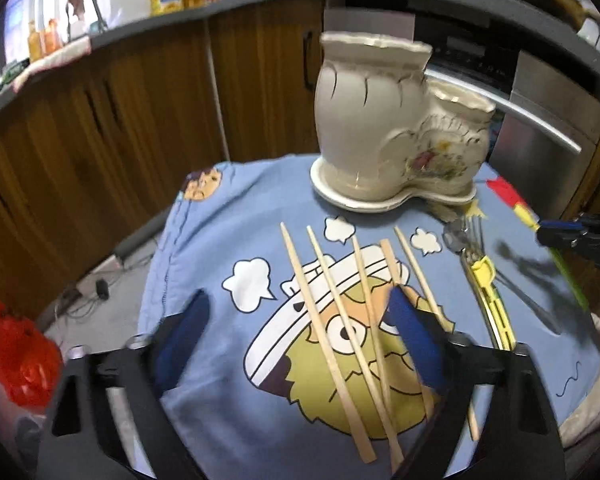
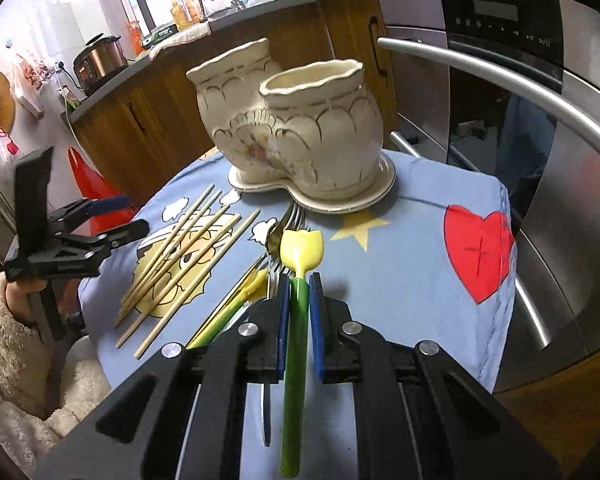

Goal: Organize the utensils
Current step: 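Grasp a wooden chopstick with the left gripper while the right gripper lifts the green utensil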

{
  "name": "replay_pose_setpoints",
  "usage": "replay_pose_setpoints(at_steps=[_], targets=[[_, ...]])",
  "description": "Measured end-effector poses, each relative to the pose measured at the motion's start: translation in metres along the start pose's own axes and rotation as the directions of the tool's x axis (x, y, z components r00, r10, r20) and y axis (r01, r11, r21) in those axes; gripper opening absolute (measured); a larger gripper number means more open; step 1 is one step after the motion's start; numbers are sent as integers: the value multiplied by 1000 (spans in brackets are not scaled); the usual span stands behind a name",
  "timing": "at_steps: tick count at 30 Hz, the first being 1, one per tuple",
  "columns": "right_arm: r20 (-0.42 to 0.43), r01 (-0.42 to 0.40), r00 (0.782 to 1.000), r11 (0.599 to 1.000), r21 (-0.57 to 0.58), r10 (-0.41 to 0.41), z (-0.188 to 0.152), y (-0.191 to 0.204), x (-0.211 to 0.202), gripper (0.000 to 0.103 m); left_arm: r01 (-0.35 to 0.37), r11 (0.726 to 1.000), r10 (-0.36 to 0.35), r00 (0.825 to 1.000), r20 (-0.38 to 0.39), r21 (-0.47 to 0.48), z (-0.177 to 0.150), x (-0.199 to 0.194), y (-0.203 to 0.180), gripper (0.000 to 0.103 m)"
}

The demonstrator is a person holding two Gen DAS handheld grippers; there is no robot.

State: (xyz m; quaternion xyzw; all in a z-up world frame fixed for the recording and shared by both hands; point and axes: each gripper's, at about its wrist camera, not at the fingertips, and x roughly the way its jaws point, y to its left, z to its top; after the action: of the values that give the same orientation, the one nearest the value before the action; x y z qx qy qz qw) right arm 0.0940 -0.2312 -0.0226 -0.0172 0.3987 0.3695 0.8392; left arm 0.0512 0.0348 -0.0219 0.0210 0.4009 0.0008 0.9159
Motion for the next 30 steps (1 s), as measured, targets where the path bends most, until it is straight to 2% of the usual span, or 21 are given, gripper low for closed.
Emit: replay_pose_setpoints(at_steps=[3,4,6,10,13,15,16,18,24,27,28,30], targets=[[31,0,1000,1000,-11,0,0,1,-5,10,-15,1000,16,996,-85,7,7,18,-5,45],[40,0,999,1000,-14,0,1,0,-7,10,-11,1000,12,995,-96,5,8,21,-5,42],[54,0,999,1000,-20,1,2,0,-9,10,-22,1000,21,990,-137,-1,11,31,-8,29],[72,8,997,999,-37,-5,3,-1,-13,10,-53,999,55,979,-195,11,11,45,-10,21],[85,-6,996,999,-34,9,5,-1,-16,10,-45,999,44,977,-208,-3,13,48,-7,19],[101,-19,995,999,-33,22,7,0,-18,10,-49,999,50,976,-211,6,14,49,-7,9],[111,-24,993,999,-33,28,8,1,-20,10,-55,998,57,976,-208,15,14,50,-8,8],[133,-31,990,999,-34,36,9,3,-23,10,-51,998,57,982,-182,34,11,48,-9,7],[200,-48,978,999,-24,52,17,6,-32,10,-3,1000,1,997,-76,-29,9,23,-1,6],[258,-43,965,999,-29,49,31,9,-40,10,35,999,-34,999,42,-30,16,-8,0,6],[282,-39,958,999,-33,47,38,11,-43,10,58,998,-54,993,108,-30,22,-24,2,6],[327,-33,944,999,-36,43,52,12,-47,10,72,997,-64,979,192,-38,34,-47,5,6]])
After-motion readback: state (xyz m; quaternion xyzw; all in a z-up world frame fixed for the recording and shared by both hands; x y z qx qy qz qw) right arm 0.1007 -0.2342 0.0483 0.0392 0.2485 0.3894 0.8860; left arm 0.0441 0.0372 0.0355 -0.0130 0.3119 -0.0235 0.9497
